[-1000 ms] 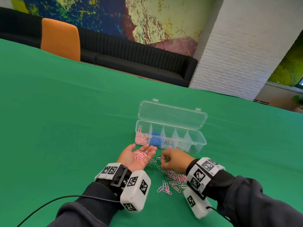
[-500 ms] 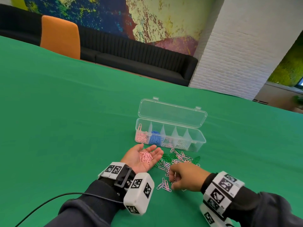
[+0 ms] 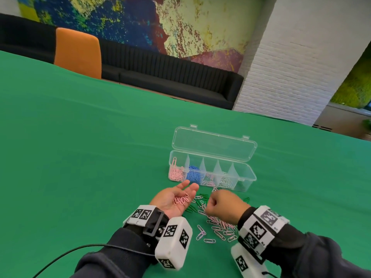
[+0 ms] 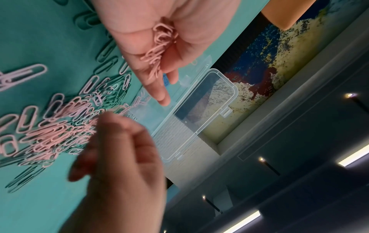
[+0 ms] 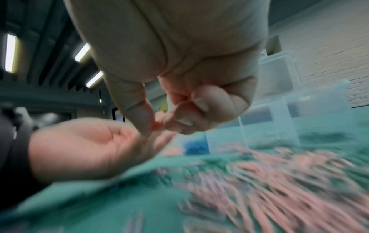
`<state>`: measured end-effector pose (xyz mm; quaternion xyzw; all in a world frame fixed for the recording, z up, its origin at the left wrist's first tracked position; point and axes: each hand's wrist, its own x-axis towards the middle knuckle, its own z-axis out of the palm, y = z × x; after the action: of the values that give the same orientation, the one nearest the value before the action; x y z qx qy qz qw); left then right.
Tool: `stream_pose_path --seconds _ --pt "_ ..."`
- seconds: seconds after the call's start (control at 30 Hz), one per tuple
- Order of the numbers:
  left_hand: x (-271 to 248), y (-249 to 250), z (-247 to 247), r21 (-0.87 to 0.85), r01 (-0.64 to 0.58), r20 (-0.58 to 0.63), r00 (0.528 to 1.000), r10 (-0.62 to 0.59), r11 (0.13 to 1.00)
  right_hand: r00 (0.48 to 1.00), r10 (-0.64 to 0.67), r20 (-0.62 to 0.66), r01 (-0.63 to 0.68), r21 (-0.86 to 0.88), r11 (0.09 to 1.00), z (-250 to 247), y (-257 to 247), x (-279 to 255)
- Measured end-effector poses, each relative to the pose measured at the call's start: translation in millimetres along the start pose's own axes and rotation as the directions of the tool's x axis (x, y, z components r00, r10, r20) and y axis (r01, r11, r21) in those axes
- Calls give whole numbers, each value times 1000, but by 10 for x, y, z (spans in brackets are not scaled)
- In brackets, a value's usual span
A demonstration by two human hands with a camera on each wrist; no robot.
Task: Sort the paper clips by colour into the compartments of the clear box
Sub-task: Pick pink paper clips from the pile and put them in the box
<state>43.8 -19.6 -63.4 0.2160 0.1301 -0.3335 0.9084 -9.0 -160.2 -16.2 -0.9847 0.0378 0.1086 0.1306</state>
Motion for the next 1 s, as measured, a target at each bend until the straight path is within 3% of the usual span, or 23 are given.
stream_pose_path --seconds 0.13,0.23,0.4,0.53,0.6,0.7,0.77,0.9,1.0 --pt "43 8 -28 -44 24 -19 1000 -25 999 975 -116 -188 178 357 917 -259 -170 27" --pt "74 27 -57 -57 56 -8 998 -57 997 960 -65 -274 211 546 811 -377 -169 31" --pt "-1 98 -44 -42 60 -72 995 -63 997 974 81 -210 107 748 655 -363 163 -26" --pt "19 294 194 112 -131 -46 989 137 985 977 131 -171 67 819 569 -249 442 -71" --pt "113 424 414 194 -291 1 955 297 937 974 135 -180 82 843 532 -223 526 -93" --pt "358 587 710 345 -498 26 852 522 796 973 121 -195 115 872 476 -225 573 -123" --pt "493 619 765 490 -524 27 808 589 697 977 93 -194 129 874 468 -224 579 -146" --pt "593 559 698 713 -501 115 773 624 490 987 22 -157 127 863 489 -233 621 -190" --pt "618 573 694 705 -510 101 760 642 493 989 10 -150 124 851 511 -276 675 -191"
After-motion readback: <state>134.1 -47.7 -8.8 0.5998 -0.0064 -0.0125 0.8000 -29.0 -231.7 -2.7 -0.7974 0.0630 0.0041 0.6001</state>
